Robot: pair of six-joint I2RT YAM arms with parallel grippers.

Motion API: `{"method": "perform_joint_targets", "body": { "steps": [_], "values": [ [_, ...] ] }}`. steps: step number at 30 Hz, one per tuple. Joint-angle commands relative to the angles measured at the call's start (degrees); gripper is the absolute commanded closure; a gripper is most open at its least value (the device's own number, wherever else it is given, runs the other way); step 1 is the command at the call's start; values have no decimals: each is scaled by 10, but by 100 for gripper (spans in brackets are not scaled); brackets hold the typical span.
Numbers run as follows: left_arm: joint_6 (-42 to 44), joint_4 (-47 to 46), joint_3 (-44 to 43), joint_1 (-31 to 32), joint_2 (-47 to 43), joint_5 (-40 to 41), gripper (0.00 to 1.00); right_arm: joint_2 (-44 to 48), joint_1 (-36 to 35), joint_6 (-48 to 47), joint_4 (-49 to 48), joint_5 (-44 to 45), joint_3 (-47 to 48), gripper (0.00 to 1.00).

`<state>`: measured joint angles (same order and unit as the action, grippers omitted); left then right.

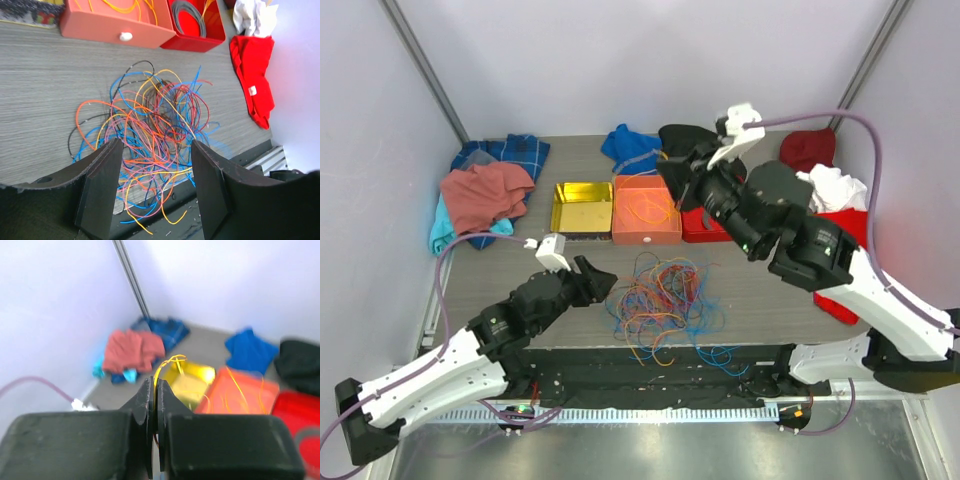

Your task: Untangle the cables

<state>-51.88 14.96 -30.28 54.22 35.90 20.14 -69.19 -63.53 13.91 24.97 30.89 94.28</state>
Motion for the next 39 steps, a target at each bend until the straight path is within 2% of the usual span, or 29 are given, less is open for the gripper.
{"method": "perform_joint_targets", "body": {
  "steps": [1,5,7,17,21,25,26,30,36,39],
  "values": [
    [1,32,5,-2,-40,44,39,-52,1,-93,-24,-31,113,99],
    [-5,58,12,-2,-79,64,39,-88,1,-115,-33,-37,214,99],
    [-8,71,15,-2,-98,72,39,-105,0,-121,-34,-41,236,99],
    [-35,125,24,-2,-157,84,39,-181,4,-131,-74,-23,257,99],
    [-53,180,15,-2,-181,114,39,-230,41,-105,-70,-31,298,99],
    [-125,282,-2,-1,-191,179,40,-282,94,-41,-46,-83,344,99],
    [-139,323,-7,-2,-193,190,40,-299,100,-35,-40,-87,347,99],
    [-184,384,-8,-2,-220,212,40,-329,119,-27,-38,-87,343,99],
    [-191,386,16,-2,-296,199,41,-351,140,-19,-46,-85,322,99],
    [-186,382,19,-2,-298,196,40,-356,147,-19,-54,-87,315,99]
  ]
}}
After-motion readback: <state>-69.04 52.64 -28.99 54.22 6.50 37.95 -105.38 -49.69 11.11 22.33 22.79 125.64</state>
